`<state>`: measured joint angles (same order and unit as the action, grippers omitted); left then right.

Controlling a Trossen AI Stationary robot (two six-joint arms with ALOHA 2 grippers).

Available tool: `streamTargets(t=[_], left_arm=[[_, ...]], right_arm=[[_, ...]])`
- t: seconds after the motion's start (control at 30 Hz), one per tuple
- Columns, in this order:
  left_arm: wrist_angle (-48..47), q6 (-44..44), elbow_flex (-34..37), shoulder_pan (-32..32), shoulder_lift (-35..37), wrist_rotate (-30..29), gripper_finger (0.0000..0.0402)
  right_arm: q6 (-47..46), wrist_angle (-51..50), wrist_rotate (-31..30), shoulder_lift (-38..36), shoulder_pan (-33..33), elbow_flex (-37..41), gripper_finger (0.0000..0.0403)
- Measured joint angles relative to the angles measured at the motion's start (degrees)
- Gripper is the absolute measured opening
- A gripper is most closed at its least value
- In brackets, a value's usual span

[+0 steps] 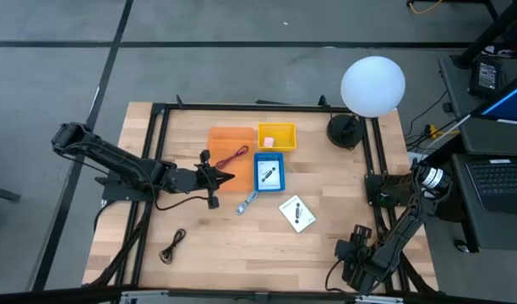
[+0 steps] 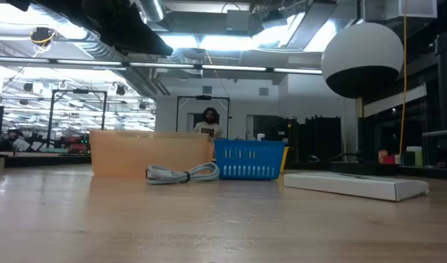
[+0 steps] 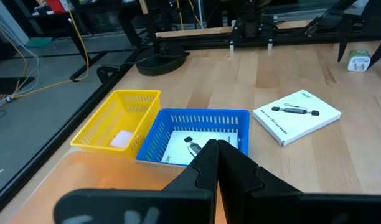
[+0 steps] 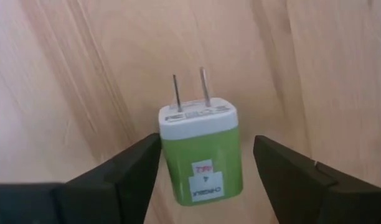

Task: Pick and place items into bin
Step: Put the green charger adapter into the yellow bin

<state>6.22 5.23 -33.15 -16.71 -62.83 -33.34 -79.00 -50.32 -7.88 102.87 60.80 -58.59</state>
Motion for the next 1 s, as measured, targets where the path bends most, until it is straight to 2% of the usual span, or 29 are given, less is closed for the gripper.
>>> streamTargets(t=[0.17,0.37,0.67,1.0], left_arm=[[0.00,0.00,0.00,0.00,0.00,-0.04,0.0003],[0.02,-0.26,0.00,0.00,0.00,-0.04,0.0003],[0.00,-1.51,0.00,0.00,0.02,-0.09,0.0003],[-0.28,-3.49,0.00,0.00,0.02,-0.04,0.0003]], right_arm=[[-0.10,0.87,0.06,0.02,0.00,0.02,0.0215],[-0.22,1.93,0.09,-0.28,0.00,0.06,0.0118],[-4.84,3.01,-2.06,-3.88,-0.09,0.22,0.0117],[-6.30,0.69,-12.96,-10.87,-0.04,0.20,0.0117]])
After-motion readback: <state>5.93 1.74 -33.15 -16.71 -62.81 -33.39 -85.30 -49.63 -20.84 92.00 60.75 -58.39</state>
